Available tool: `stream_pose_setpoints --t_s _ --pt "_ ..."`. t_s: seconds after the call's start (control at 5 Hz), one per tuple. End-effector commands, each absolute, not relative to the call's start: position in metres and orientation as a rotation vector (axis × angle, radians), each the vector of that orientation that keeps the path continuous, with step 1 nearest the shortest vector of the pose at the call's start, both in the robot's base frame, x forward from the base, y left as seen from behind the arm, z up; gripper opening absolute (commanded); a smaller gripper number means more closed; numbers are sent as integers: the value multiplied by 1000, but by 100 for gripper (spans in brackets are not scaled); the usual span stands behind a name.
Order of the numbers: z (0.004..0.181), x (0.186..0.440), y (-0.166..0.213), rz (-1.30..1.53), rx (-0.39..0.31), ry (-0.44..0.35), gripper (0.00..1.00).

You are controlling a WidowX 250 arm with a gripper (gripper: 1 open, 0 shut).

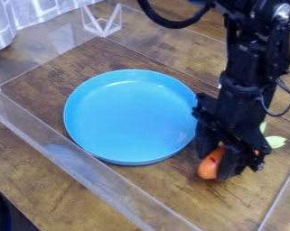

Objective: Remove the carrot from inside the blue tray and put it on the table

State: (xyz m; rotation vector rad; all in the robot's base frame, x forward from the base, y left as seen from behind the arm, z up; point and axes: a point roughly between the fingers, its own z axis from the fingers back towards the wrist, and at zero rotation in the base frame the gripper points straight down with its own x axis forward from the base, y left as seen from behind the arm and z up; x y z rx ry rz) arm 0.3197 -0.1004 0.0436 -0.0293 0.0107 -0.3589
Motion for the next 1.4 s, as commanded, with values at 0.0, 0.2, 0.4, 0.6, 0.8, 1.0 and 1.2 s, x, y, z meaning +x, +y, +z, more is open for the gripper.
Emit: stream_pose_setpoints --t_s 0.0,0.2,0.4,0.6,0.8,1.0,1.2 --pt "56 328 -97 -338 -54 -38 0" --pt "53 326 -98 -335 -70 -29 0" --pt "50 324 -98 -331 -82 -16 0" --pt "47 323 -97 -326 -94 -1 0" --pt "56 330 -96 -312 -84 -18 0" --pt "66 337 -94 -299 -75 -36 0" --pt "77 346 -94 -289 -65 -60 0"
